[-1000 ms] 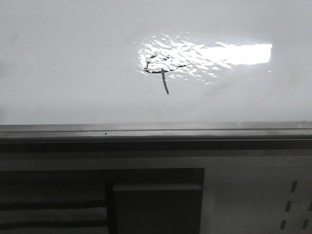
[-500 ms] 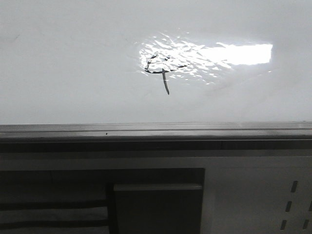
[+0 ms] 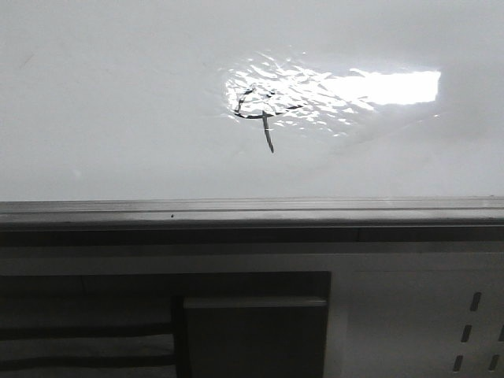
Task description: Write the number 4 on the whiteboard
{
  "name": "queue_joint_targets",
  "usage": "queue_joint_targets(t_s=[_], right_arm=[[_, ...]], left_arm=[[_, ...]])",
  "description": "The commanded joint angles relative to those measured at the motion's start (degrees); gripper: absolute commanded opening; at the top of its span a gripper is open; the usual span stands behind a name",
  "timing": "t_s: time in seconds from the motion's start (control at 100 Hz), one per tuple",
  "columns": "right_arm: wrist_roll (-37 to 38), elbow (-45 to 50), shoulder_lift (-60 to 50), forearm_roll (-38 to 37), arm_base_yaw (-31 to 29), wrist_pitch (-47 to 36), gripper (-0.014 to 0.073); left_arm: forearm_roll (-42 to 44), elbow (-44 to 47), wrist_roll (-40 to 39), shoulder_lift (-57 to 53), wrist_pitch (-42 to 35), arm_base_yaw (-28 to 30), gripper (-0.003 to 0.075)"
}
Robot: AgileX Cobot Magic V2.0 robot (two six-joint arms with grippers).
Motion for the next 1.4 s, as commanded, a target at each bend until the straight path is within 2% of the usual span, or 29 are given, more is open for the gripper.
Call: queue_joint_targets(t_s=[0.0,0.05,0.64,0.76,1.0,1.22,1.39], right_arm=[[0.2,-1.1,-0.2,-0.6,-0.3,-4.9,-0.0071],[0.2,-1.1,-0.2,-0.6,-0.3,-4.9,-0.0071],[0.2,-1.1,0.0,-0.6,-0.3,-4.0,-0.0072],[0.2,-1.1,0.0,-0.6,-0.3,-4.0,-0.0072],[0.2,-1.1,0.0,-0.6,-0.3,-4.0,-0.0072],[0.2,-1.1,0.0,-0.6,-0.3,-4.0,-0.0072],[0.2,-1.1,0.0,-0.6,-0.3,-3.7,-0.0072]], left_arm=[[0.0,-0.8,0.0,0.1,-6.5,-0.4,0.0032],[0.5,-0.8,0.0,0.1,-7.1,-0.4,-0.0022],[0.5,-0.4,0.0,-0.6,-7.2,-0.4,-0.0020],[0.5,4.5,0.0,-4.8,-12.2,0.9,-0.0020],[-1.6,21.7,0.0,-20.1,-24.4,5.5,-0.0020],[-2.0,28.4,0.0,-29.9,-25.4,6.5,-0.0020],[-2.0,28.9,0.0,-29.9,-26.5,6.7,-0.0020]])
